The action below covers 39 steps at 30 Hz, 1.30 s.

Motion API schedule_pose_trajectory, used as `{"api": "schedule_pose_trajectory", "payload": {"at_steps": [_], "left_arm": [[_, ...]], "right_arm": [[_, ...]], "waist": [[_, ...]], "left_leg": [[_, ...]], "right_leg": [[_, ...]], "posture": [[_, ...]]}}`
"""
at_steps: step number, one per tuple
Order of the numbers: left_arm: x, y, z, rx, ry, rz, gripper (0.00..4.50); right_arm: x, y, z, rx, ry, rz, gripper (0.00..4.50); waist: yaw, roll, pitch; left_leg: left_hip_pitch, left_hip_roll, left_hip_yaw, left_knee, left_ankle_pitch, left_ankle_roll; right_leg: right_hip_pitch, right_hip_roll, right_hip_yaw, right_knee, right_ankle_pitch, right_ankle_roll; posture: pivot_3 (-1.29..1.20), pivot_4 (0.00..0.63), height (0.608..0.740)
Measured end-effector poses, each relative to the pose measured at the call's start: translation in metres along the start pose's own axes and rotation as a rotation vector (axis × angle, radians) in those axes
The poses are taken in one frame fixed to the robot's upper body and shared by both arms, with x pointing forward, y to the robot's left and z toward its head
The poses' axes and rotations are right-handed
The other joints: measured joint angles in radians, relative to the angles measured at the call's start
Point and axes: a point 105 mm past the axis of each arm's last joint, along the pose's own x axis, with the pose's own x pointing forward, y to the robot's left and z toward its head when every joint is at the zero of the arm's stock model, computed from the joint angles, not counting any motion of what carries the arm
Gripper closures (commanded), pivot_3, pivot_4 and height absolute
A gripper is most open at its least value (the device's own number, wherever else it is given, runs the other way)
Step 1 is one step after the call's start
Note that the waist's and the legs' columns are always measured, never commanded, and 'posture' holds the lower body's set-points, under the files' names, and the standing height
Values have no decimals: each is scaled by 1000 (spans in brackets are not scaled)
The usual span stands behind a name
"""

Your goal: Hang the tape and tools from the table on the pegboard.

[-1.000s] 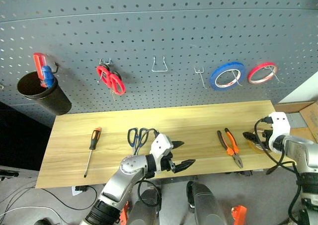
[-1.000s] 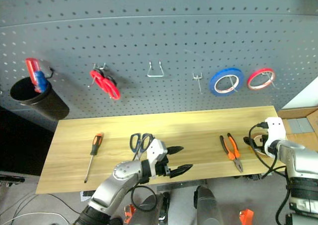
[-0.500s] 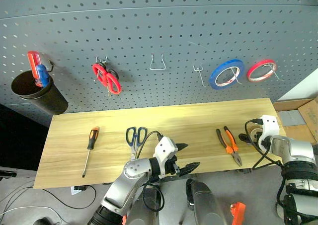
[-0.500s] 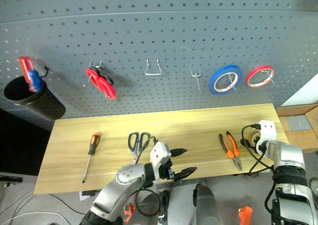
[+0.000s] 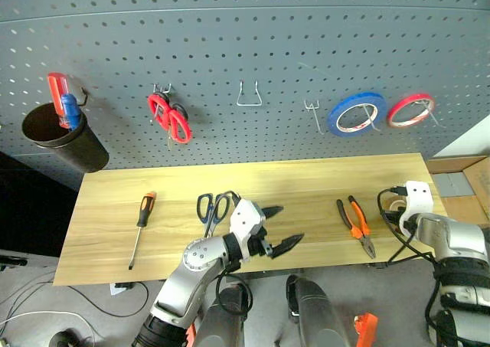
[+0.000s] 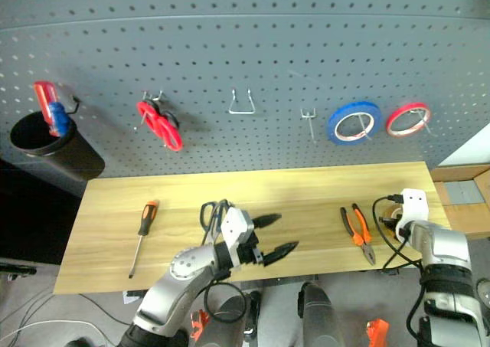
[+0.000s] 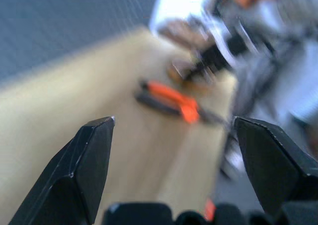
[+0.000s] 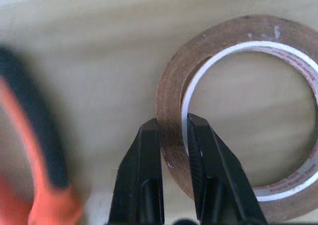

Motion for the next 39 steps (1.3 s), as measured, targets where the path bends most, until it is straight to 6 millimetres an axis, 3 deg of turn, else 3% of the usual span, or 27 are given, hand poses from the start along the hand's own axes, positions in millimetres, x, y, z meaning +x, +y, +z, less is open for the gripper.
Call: {"api": "schedule_pose_trajectory", "payload": {"at_steps": [3,9,14,15,17,19,25,34,39], "left_arm": [[-7,13,16,65,-98,82,381],[-32,37,38,178,-225,239,381],[-37,38,47,220,-277,263,381],[-38,38,47,223,-280,269,381],[-41,39,48,228,-287,285,381],[-41,39,47,228,-286,286,381],[-42,40,45,232,-287,290,381],[-44,39,39,219,-272,296,381],[-45,39,39,213,-271,307,381]], "right_arm": [[-38,20,11,-80,-100,143,4401],[-125,105,30,-312,-351,635,4402],[-156,134,53,-410,-532,756,4402],[-157,136,53,-415,-541,761,4402],[-164,147,77,-470,-654,740,4402],[-167,153,89,-499,-708,730,4402],[-175,175,112,-548,-817,750,4402],[-153,191,102,-591,-759,773,4402],[-134,195,106,-594,-762,735,4402]], "waist": [[-2,5,4],[-20,2,8],[-20,1,9],[-17,0,9],[-19,1,9],[-20,0,9],[-19,0,9],[-17,0,9],[-17,1,9]], "left_leg": [[-4,0,0,0,0,0],[-6,5,2,1,0,0],[-6,5,3,3,-1,0],[-7,5,2,3,0,0],[-12,5,4,4,0,-1],[-13,5,4,4,0,-1],[-14,5,4,4,0,-1],[-14,5,4,8,0,-1],[-15,5,4,13,0,-1]], "right_leg": [[-4,0,0,0,0,1],[-5,5,-1,0,1,2],[-6,5,-1,0,3,4],[-6,5,-2,0,3,4],[-14,4,0,1,4,3],[-14,5,-1,1,5,2],[-15,5,-1,1,5,2],[-15,5,-1,2,6,0],[-15,5,-1,4,8,0]], "posture": [[-181,378,740],[-205,373,740],[-170,358,740],[-168,354,740],[-171,351,740],[-173,343,740],[-171,327,740],[-146,314,740],[-139,307,740]]}}
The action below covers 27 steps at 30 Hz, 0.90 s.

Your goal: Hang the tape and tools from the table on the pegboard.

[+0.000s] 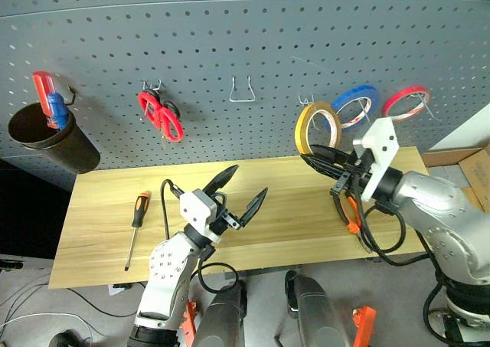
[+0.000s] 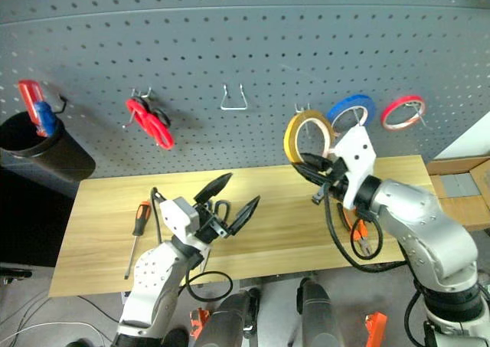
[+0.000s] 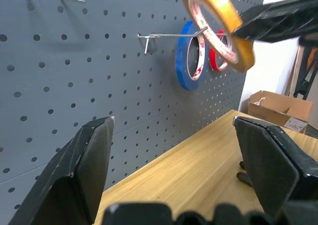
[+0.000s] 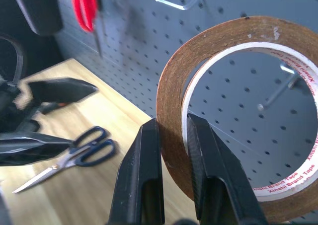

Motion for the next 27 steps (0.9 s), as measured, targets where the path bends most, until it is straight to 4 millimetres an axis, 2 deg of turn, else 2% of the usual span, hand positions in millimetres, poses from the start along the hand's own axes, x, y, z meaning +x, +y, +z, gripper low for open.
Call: {"api": "schedule_pose_trajectory", "payload": {"at_steps": [7,10,16,17,18,23,27], "left_arm": [[1,-1,1,-4,-6,7,381],[1,-2,1,-9,-4,5,381],[2,2,1,-28,3,32,381],[2,2,1,-30,2,31,381],[2,2,1,-32,4,30,381],[1,3,2,-23,9,20,381],[3,6,4,-17,-2,22,381]], "right_arm": [[30,-4,2,-36,-43,-2,4402],[41,-8,-4,-45,-37,-17,4402],[44,-7,-9,-22,-5,-3,4402],[44,-7,-9,-4,-1,-2,3694],[43,-6,-10,17,5,3,3479],[43,-6,-13,40,27,-2,1846],[44,-6,-8,24,1,-14,1846]], "waist": [[-2,1,-1],[-2,1,-1],[-1,1,-1],[-1,1,-1],[-1,1,-1],[-2,1,-1],[-2,1,-1]], "left_leg": [[0,0,0,2,0,0],[0,0,0,2,0,0],[0,0,1,2,0,0],[0,1,1,2,0,0],[0,1,1,2,0,0],[0,1,1,2,0,0],[0,1,1,3,0,0]], "right_leg": [[0,1,0,1,2,1],[0,1,0,0,2,0],[0,1,0,0,2,1],[0,1,0,0,2,0],[0,1,0,1,2,0],[-1,1,0,1,2,0],[0,1,0,1,2,0]], "posture": [[-135,307,740],[-131,308,740],[-136,316,740],[-136,316,740],[-136,316,740],[-138,319,740],[-140,320,740]]}}
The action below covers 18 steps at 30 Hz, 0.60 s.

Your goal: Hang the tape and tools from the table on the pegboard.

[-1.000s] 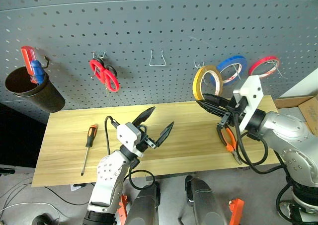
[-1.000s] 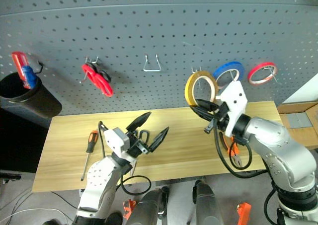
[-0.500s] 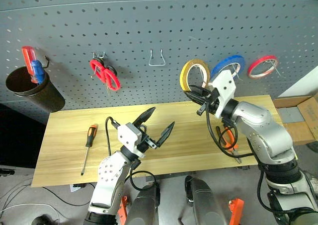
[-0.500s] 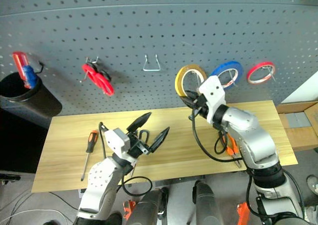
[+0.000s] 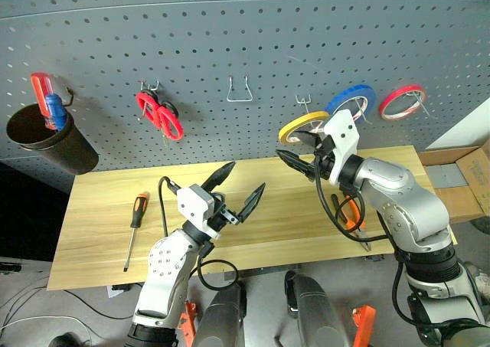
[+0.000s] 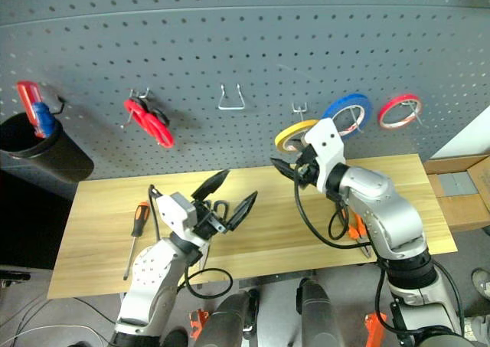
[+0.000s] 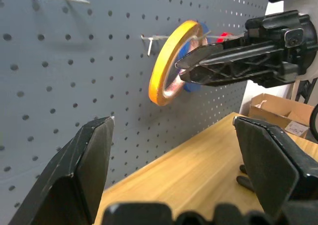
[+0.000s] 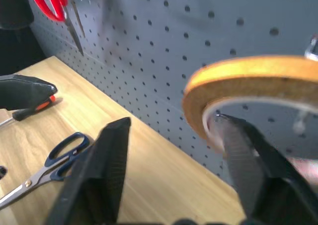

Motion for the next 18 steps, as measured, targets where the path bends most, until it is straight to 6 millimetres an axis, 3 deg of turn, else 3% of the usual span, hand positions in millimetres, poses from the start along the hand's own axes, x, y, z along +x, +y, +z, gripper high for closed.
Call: {"api": "schedule_pose_trajectory", "payload": {"at_steps": [3,6,11,14,18], "left_arm": [[0,0,0,0,4,-3,381],[-6,-1,-5,19,45,-42,381],[-41,-8,-40,13,316,-253,381],[-67,-9,-53,-97,485,-365,381],[-72,-8,-44,-216,507,-390,381]], "right_arm": [[-3,2,-2,3,9,9,1846],[-26,11,-21,15,115,78,1846],[-95,20,-90,170,417,84,1846],[-119,5,-119,260,509,-56,1846],[-129,-19,-149,301,626,-261,1846]], "waist": [[0,0,0],[8,0,0],[16,1,0],[2,0,-1],[-5,2,0]], "left_leg": [[0,0,0,0,0,0],[-1,0,-1,0,0,0],[-1,0,0,0,0,1],[2,1,0,0,-1,1],[2,2,1,0,0,2]], "right_leg": [[0,0,0,0,0,0],[0,0,-1,-1,0,0],[0,-1,0,-2,0,0],[2,0,0,-1,2,-2],[1,0,0,1,3,-3]], "posture": [[-135,320,740],[-132,325,740],[-146,341,740],[-148,349,740],[-138,354,740]]}}
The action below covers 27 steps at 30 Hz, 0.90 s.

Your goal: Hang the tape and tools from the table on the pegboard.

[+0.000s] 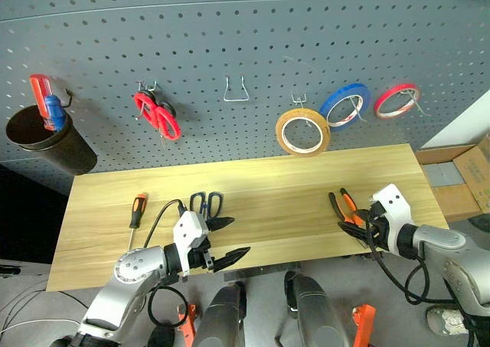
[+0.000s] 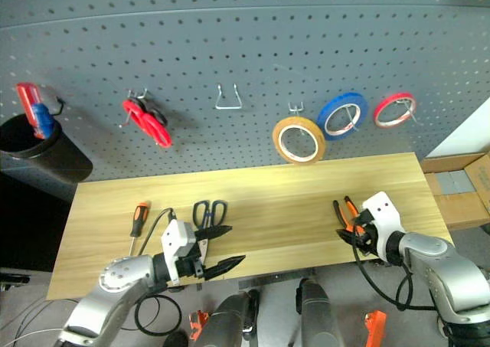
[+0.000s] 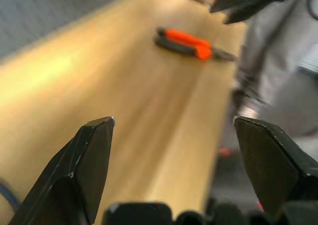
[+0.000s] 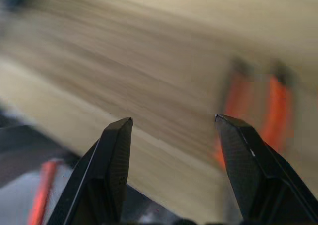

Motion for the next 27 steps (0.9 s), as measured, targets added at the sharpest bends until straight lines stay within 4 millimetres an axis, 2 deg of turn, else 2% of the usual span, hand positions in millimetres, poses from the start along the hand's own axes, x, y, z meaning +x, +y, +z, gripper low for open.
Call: {"api": "schedule_pose_trajectory", "payload": {"at_steps": [3,7,12,17,20,24,27], "left_arm": [[-8,5,16,-35,-28,7,381],[-21,4,25,-67,-18,-7,381],[-27,1,19,-102,-1,19,381],[-29,0,21,-102,-17,54,381],[-28,-1,23,-92,-22,51,381],[-28,-1,24,-91,-22,54,381],[-28,1,24,-80,-19,64,381]], "right_arm": [[13,-3,-3,46,29,-63,1846],[30,-8,-3,84,69,-136,1846],[35,-8,-8,60,111,-159,1846],[36,-25,-15,63,157,-248,1846],[36,-27,-13,61,152,-261,1265],[35,-24,-8,84,133,-230,48],[33,-20,-5,85,131,-200,48]], "waist": [[-2,0,0],[-2,0,0],[6,0,0],[8,0,0],[7,0,0],[7,0,0],[7,0,0]], "left_leg": [[0,0,0,0,1,-2],[-1,0,1,0,2,-4],[-2,0,0,-1,2,-4],[-1,0,0,-1,2,-4],[-1,0,1,-1,2,-4],[-2,0,1,-1,2,-4],[-1,0,1,-1,2,-4]], "right_leg": [[0,0,0,0,0,0],[-1,0,1,-1,0,0],[-1,0,0,-3,0,0],[-1,0,0,-2,0,0],[-1,0,0,-1,0,0],[-1,0,0,-2,0,0],[-1,0,0,-2,0,0]], "posture": [[-129,354,740],[-121,351,740],[-116,347,740],[-110,345,740],[-109,344,740],[-114,345,740],[-117,342,740]]}}
